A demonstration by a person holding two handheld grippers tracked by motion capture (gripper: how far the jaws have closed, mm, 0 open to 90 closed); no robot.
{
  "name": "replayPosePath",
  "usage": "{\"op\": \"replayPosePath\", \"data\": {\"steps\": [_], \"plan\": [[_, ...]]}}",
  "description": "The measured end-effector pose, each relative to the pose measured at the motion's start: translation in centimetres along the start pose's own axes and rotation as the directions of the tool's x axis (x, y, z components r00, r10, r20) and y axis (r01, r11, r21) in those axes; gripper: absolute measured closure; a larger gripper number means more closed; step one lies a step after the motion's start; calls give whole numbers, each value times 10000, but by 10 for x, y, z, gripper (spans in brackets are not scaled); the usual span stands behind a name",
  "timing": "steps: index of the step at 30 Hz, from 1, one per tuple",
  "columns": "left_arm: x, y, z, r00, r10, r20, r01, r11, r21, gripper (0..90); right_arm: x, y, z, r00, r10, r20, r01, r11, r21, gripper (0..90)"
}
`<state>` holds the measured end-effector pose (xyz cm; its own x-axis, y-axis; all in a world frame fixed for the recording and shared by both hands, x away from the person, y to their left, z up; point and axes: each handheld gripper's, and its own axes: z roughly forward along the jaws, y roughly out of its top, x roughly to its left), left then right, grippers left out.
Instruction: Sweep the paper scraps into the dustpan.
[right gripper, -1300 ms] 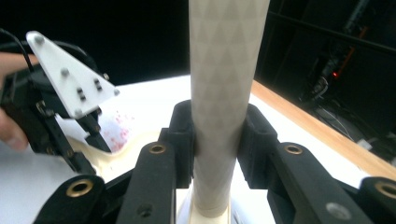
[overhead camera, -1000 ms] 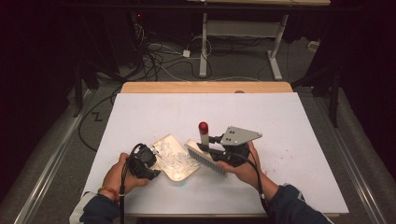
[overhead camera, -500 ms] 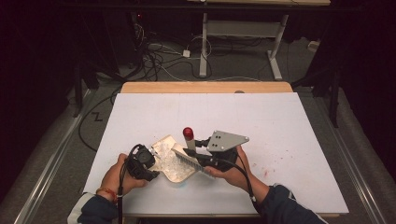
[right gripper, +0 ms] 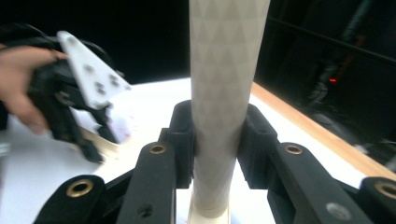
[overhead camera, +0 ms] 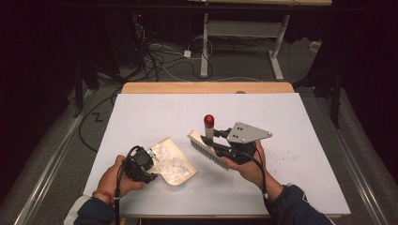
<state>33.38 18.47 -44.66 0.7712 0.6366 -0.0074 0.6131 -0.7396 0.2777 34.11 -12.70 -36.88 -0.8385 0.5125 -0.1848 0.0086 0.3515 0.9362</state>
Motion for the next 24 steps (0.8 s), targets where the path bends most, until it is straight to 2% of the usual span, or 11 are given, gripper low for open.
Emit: {"op": "replayPosePath", "data": {"steps": [4,8,10,12,14,17,20,24], "plan": [[2,-1,1,9999,-98,60,98,10000,2,630,-10,-8,14,9990,189,408,-192,9998,76,707],[2,-1,2,9999,-86,81,85,10000,40,631,-14,-14,39,9971,106,756,-132,9994,330,707],[2,-1,2,9999,-72,86,71,10000,28,630,-13,-17,52,9963,-22,862,-34,9978,657,707],[2,-1,3,10000,-62,76,61,10000,37,630,-10,-17,61,9984,201,530,-230,9983,544,707],[2,-1,2,10000,-55,50,55,10000,28,631,-2,-14,65,9995,28,317,-47,9982,602,706],[2,-1,2,10000,-35,41,34,10000,34,630,13,-11,67,9991,-135,-412,159,9982,576,705],[1,-1,2,10000,-48,23,48,10000,33,631,24,-7,66,9932,-103,-1159,154,9989,436,707],[1,-1,2,10000,-58,8,58,10000,28,630,29,-3,60,9862,-194,-1644,237,9994,248,706]]}}
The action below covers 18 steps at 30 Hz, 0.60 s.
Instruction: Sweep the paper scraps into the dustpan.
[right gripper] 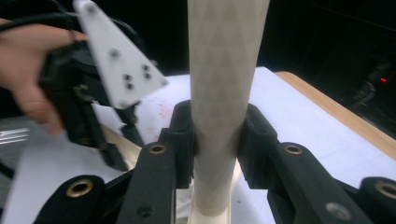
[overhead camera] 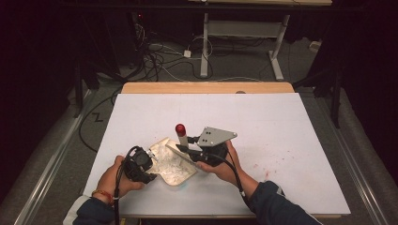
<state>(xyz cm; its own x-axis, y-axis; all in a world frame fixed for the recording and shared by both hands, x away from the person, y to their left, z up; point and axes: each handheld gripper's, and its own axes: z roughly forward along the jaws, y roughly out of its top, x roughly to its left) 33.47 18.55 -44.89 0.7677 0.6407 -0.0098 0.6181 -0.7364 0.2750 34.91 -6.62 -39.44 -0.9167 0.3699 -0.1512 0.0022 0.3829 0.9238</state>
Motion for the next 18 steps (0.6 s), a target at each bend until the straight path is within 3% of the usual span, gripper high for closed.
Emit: {"op": "replayPosePath", "data": {"steps": [9,14,18], "plan": [[1,0,0,9999,-74,84,74,10000,-21,630,-14,7,-39,9972,534,529,-495,9961,-737,706],[1,0,1,9999,-85,100,85,10000,10,630,-24,5,-66,9915,842,988,-752,9929,-917,706],[0,0,-1,9999,-97,55,97,10000,7,630,-31,2,-80,9850,760,1551,-653,9952,-727,706]]}}
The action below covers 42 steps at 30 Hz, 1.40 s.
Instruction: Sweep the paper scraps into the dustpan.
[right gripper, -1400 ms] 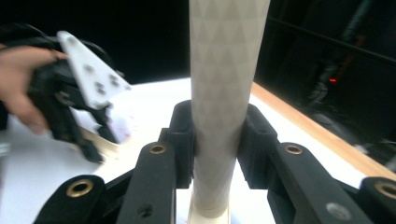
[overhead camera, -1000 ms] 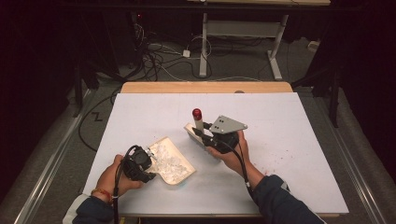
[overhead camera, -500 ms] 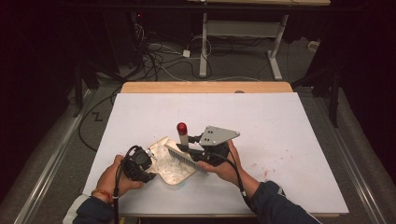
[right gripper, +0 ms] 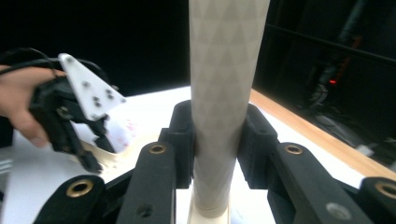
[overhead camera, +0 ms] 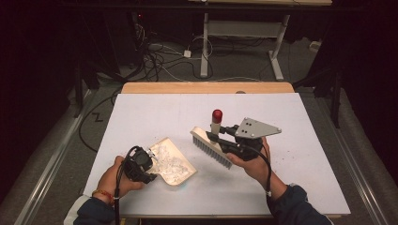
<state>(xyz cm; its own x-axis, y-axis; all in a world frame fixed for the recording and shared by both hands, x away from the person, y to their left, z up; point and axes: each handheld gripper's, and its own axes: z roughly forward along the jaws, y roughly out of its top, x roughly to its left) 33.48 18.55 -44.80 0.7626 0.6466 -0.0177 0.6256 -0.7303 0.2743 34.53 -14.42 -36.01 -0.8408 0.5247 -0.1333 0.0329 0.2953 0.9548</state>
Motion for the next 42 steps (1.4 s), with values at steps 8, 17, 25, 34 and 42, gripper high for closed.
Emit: {"op": "replayPosePath", "data": {"steps": [8,17,25,34,42], "plan": [[0,-2,0,10000,40,51,-40,10000,-34,630,-23,-10,-7,9937,88,1115,-111,9997,200,706],[1,1,1,9999,-17,118,17,10000,7,630,-38,-22,44,9799,-614,1899,419,9936,1050,706],[1,2,1,9999,7,121,-7,10000,29,630,-11,-20,75,9963,-630,585,547,9896,1334,707],[1,1,2,9999,53,113,-54,10000,65,630,38,-11,77,9859,-840,-1450,979,9910,915,707],[1,1,2,9999,-4,121,4,10000,36,630,34,3,51,9818,-700,-1767,763,9967,288,706]]}}
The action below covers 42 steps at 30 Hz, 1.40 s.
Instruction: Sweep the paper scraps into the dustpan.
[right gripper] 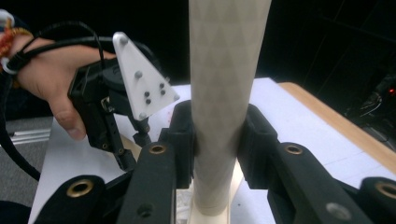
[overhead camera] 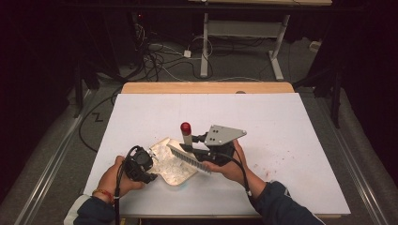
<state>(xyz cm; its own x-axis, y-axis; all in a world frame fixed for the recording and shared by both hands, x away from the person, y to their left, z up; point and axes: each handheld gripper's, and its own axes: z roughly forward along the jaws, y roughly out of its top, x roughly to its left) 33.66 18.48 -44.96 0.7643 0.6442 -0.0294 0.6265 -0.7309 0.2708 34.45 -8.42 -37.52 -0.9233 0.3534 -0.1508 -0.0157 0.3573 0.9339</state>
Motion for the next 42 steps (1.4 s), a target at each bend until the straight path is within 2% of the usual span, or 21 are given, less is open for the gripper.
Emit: {"op": "replayPosePath", "data": {"steps": [4,7,14,17,24,30,32,37,40,42], "plan": [[0,0,1,10000,-79,45,79,10000,33,630,-10,1,-20,9989,399,234,-389,9983,-429,706],[0,0,1,10000,-74,30,74,10000,45,630,-16,0,-32,9966,401,718,-366,9981,-499,706],[0,-1,0,9999,-118,40,118,9999,-92,630,-28,-10,-51,9900,530,1307,-526,9986,-69,706],[0,-1,1,10000,-79,3,80,10000,-58,630,-35,-13,-66,9846,753,1575,-765,9971,14,706],[-1,-1,1,9999,-89,-108,88,9999,-138,629,-45,-24,-105,9738,948,2065,-1011,9947,205,706],[-1,-2,-1,9997,-147,-170,142,9995,-293,629,-50,-32,-129,9630,1095,2461,-1207,9922,308,706],[0,-3,0,9996,-239,-161,233,9990,-381,628,-51,-34,-139,9617,1239,2444,-1356,9903,317,706],[3,-4,2,9988,-407,-259,392,9977,-545,625,-52,-43,-165,9480,1647,2725,-1731,9849,70,706],[4,-4,2,9980,-557,-300,537,9966,-628,626,-51,-47,-177,9442,1710,2817,-1832,9829,174,706],[5,-5,1,9973,-654,-328,630,9956,-695,626,-49,-50,-183,9450,1716,2786,-1864,9821,272,705]]}}
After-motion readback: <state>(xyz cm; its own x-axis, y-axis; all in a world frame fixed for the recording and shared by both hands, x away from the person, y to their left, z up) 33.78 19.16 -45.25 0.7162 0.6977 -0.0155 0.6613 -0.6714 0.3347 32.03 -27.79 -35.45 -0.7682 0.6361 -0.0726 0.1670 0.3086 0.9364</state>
